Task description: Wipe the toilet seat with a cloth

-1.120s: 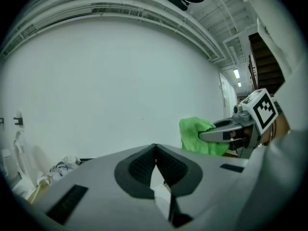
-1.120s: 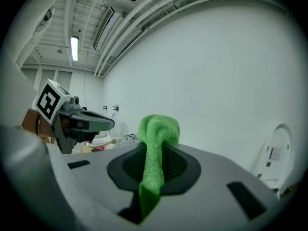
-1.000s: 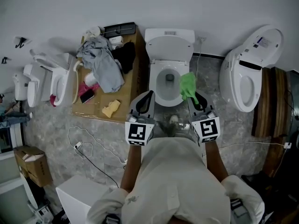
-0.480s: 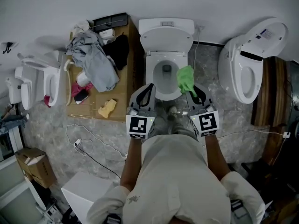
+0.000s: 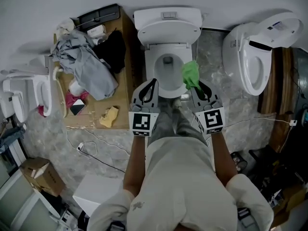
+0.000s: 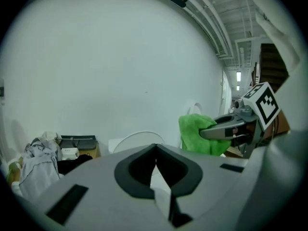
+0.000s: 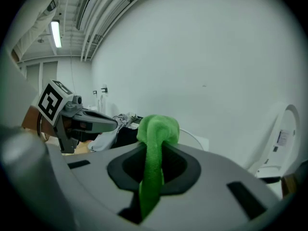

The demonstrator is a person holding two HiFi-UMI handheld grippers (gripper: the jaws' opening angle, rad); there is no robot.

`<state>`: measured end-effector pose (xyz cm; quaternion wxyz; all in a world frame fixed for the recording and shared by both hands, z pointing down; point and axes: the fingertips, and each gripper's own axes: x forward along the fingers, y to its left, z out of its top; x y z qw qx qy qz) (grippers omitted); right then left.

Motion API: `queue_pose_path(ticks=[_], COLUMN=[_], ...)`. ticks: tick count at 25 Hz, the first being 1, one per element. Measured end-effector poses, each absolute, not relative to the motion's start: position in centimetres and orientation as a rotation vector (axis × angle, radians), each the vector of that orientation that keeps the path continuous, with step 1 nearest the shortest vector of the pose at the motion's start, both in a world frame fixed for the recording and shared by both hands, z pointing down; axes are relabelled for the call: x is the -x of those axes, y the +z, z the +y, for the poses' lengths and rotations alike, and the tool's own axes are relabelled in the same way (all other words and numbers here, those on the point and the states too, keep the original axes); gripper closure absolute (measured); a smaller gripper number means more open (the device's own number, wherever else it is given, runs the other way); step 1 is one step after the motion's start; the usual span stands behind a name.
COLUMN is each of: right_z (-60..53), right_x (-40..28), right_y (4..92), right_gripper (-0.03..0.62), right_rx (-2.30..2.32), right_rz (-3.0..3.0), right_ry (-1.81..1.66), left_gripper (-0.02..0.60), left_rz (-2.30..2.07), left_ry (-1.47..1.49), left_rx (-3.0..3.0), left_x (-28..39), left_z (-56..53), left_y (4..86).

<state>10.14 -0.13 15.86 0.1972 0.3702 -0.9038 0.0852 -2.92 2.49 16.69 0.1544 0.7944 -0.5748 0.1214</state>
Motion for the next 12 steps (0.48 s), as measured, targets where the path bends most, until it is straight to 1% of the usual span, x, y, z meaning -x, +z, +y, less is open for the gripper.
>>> queue_pose_path(ticks=[12], right_z=[-4.0], right_x=[-5.9], right_y=[24.4], right_gripper=[0.549], right_rx=[-0.983], right_rz=[-2.406], right_ry=[0.307], left_gripper=[0.569], left_rz=[-1.533], left_ry=[0.362], left_rx=[-2.173], left_x=[6.4], left_z=[-0.6], left_y=[26.1])
